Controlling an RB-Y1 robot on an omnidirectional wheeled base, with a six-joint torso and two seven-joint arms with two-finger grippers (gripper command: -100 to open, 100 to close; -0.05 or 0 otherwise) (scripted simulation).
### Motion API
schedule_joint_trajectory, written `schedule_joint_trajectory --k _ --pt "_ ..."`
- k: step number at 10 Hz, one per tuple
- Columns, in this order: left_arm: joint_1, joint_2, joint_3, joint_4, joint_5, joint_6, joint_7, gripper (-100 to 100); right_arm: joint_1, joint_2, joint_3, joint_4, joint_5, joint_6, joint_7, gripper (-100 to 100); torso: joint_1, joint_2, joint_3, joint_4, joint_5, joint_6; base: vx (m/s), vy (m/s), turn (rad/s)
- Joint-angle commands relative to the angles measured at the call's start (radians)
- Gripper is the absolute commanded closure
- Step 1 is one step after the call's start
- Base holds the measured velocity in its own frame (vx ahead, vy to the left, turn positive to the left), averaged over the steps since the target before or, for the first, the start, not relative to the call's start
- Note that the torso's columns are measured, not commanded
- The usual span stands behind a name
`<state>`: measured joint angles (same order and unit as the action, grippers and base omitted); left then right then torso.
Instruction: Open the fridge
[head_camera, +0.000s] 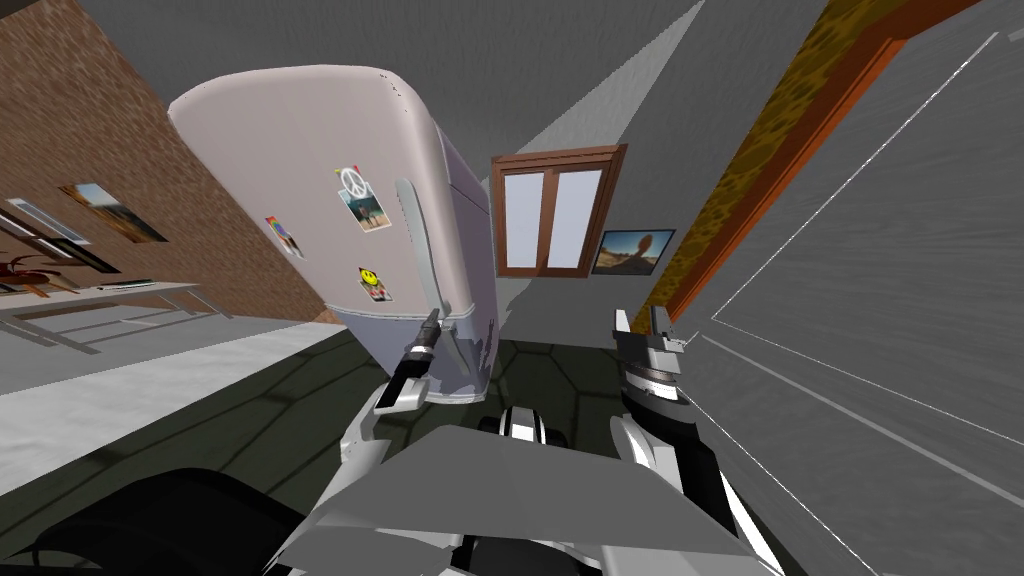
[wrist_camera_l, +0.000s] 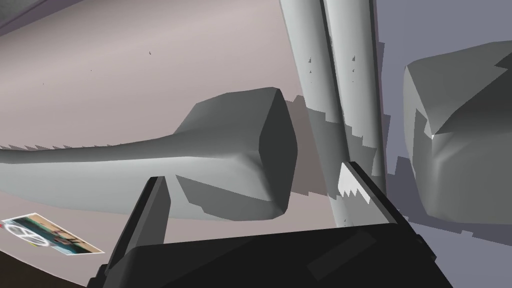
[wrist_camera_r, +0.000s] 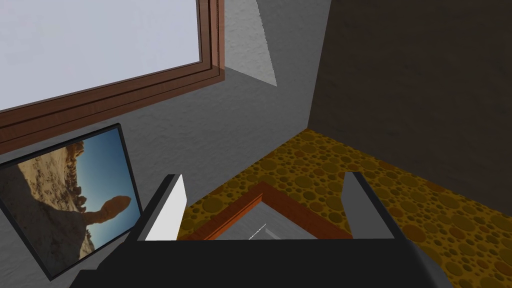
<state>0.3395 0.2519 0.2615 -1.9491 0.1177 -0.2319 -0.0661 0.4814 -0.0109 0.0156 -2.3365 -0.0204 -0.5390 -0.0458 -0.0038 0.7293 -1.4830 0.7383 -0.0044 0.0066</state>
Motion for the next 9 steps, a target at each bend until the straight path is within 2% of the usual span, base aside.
schedule_joint_trajectory --k 1,3,5,6,8,9 --pt "-0.011 0.015 0.012 -0.021 0.003 0.055 -0.003 -100 0.000 0.000 0.000 0.000 0.000 0.000 0.000 0 0.000 0.000 -0.001 0.000 0.000 0.000 0.002 -0.032 0.023" --pt "-0.015 0.038 0.030 -0.047 0.008 0.123 -0.009 -100 0.000 0.000 0.000 0.000 0.000 0.000 0.000 0 0.000 -0.002 -0.002 0.000 -0.001 0.001 -0.001 -0.052 0.028" --pt "-0.017 0.050 0.039 -0.059 0.010 0.172 -0.012 -100 0.000 0.000 0.000 0.000 0.000 0.000 0.000 0 0.000 -0.002 -0.002 0.000 -0.001 0.002 0.001 -0.049 0.032" --pt "-0.017 0.050 0.039 -0.059 0.010 0.180 -0.012 -100 0.000 0.000 0.000 0.000 0.000 0.000 0.000 0 -0.002 -0.002 -0.002 0.000 -0.001 0.002 0.005 -0.026 0.020" --pt "-0.022 0.075 0.058 -0.082 0.014 0.250 -0.018 -100 0.000 0.000 0.000 0.000 0.000 0.000 0.000 0 -0.001 -0.004 -0.003 0.000 -0.001 0.003 0.007 -0.049 0.031" --pt "-0.022 0.075 0.058 -0.082 0.014 0.263 -0.018 -100 0.000 0.000 0.000 0.000 0.000 0.000 0.000 0 -0.002 -0.005 -0.004 0.000 -0.002 0.003 0.012 -0.050 0.032"
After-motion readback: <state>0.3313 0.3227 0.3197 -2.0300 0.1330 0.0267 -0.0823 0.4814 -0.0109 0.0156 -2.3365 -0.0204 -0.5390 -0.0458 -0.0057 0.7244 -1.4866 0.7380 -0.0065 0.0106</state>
